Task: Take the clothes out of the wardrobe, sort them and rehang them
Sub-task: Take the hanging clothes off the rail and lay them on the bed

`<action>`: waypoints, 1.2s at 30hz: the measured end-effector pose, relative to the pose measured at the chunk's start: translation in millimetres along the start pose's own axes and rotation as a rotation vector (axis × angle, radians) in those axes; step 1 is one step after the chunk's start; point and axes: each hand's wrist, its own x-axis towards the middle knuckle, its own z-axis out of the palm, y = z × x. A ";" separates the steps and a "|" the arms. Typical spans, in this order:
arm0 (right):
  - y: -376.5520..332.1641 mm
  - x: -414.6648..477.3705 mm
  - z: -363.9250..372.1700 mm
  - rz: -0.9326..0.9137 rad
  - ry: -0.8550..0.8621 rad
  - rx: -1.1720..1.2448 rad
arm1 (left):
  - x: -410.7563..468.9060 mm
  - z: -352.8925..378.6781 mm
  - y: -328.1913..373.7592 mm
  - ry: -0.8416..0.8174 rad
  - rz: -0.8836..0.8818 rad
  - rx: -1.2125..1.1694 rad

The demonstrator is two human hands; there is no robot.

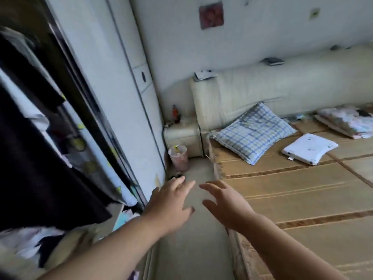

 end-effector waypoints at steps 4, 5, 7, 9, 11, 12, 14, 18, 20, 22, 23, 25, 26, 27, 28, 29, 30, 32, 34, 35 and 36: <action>-102.3 67.0 9.8 -0.237 0.021 0.025 | -41.1 -82.1 -69.5 0.180 -0.127 0.113; -129.9 82.0 9.9 -0.299 0.040 0.033 | -52.1 -103.5 -83.7 0.235 -0.156 0.147; -181.3 107.9 7.2 -0.400 0.085 0.030 | -72.8 -144.7 -106.7 0.362 -0.217 0.208; -226.8 129.1 0.7 -0.490 0.103 0.073 | -90.6 -183.5 -122.0 0.491 -0.291 0.252; -269.6 147.8 -7.5 -0.589 0.114 0.128 | -107.8 -220.1 -134.7 0.613 -0.377 0.319; -289.5 158.1 -12.0 -0.631 0.123 0.148 | -115.4 -238.1 -141.0 0.669 -0.415 0.363; -319.7 176.0 -20.5 -0.686 0.132 0.196 | -128.6 -269.8 -149.0 0.762 -0.475 0.442; -373.6 219.4 -31.3 -0.767 0.145 0.288 | -148.9 -325.4 -165.2 0.938 -0.609 0.655; -392.6 244.5 -33.1 -0.805 0.137 0.309 | -148.9 -345.8 -175.0 1.013 -0.678 0.712; -408.5 272.3 -32.7 -0.845 0.115 0.305 | -144.4 -364.5 -187.3 1.103 -0.728 0.742; -415.7 286.6 -32.6 -0.858 0.102 0.313 | -142.0 -373.0 -192.7 1.152 -0.740 0.744; -428.7 315.7 -32.0 -0.880 0.083 0.351 | -136.1 -385.2 -202.3 1.261 -0.763 0.724; -434.4 331.3 -31.6 -0.895 0.077 0.365 | -131.9 -388.8 -207.2 1.307 -0.781 0.711; -440.3 347.6 -31.2 -0.914 0.071 0.365 | -127.2 -391.8 -211.8 1.336 -0.803 0.713; -446.5 363.3 -30.6 -0.934 0.069 0.357 | -123.3 -394.4 -216.4 1.348 -0.828 0.732; -451.7 376.5 -30.5 -0.950 0.070 0.346 | -121.0 -396.5 -219.2 1.355 -0.850 0.756; -457.5 390.9 -30.7 -0.971 0.065 0.339 | -117.6 -399.8 -222.2 1.366 -0.878 0.783; -467.6 417.3 -30.6 -1.006 0.042 0.323 | -113.1 -406.4 -226.2 1.393 -0.931 0.830; -479.4 439.4 -29.9 -1.023 0.025 0.312 | -111.8 -408.7 -227.7 1.379 -0.971 0.913; -486.9 449.7 -29.7 -1.032 0.017 0.309 | -110.9 -408.0 -228.9 1.366 -0.985 0.962; -494.5 459.7 -29.6 -1.042 0.009 0.301 | -109.5 -406.6 -229.9 1.373 -0.991 0.991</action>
